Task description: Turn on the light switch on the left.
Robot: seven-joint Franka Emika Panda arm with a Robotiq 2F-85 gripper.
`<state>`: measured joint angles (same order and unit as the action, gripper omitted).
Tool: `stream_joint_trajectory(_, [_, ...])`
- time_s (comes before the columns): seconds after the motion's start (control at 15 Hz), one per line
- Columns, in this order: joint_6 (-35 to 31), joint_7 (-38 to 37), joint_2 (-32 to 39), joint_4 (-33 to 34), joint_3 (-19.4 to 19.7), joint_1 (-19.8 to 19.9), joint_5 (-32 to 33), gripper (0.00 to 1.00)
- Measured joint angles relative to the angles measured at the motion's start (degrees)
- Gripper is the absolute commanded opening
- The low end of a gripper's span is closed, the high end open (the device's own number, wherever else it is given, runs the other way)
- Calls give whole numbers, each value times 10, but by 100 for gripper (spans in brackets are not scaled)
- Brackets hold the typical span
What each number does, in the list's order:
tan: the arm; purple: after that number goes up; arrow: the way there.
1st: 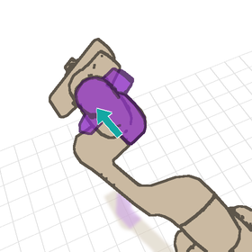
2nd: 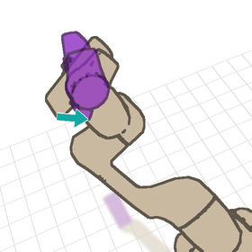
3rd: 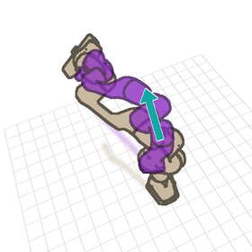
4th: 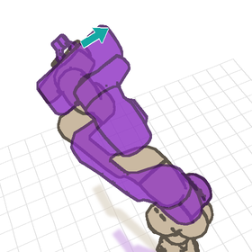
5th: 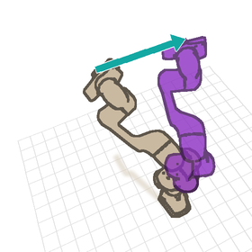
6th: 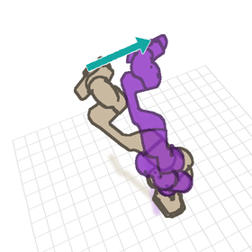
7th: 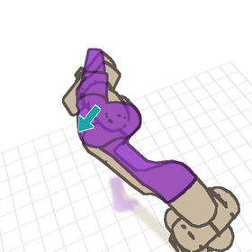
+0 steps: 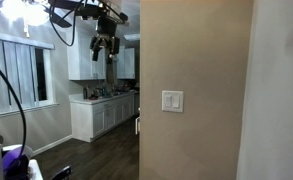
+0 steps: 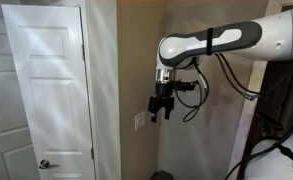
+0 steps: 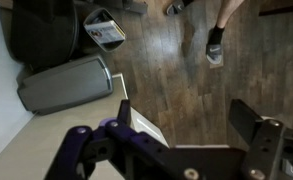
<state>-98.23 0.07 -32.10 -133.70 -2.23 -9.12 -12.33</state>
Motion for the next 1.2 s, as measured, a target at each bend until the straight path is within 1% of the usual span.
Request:
stream_joint_trajectory(0.13, [-60, 33, -4, -7, 31, 15, -8, 100])
stream_joint_trajectory(0.27, [-145, 53, -3, -22, 49, 29, -8, 100])
stream_joint_trajectory(0.4, [-241, 54, 0, -45, 55, 39, -8, 100])
stream_joint_trajectory(0.67, [-434, 54, 4, -94, 62, 43, -13, 100])
stream_joint_trajectory(0.8, [-506, 54, 7, -115, 68, 42, -17, 100])
stream_joint_trajectory(0.93, [-532, 54, 11, -125, 72, 40, -18, 100])
stream_joint_trajectory(1.2, [-534, 54, 11, -125, 74, 38, -18, 100])
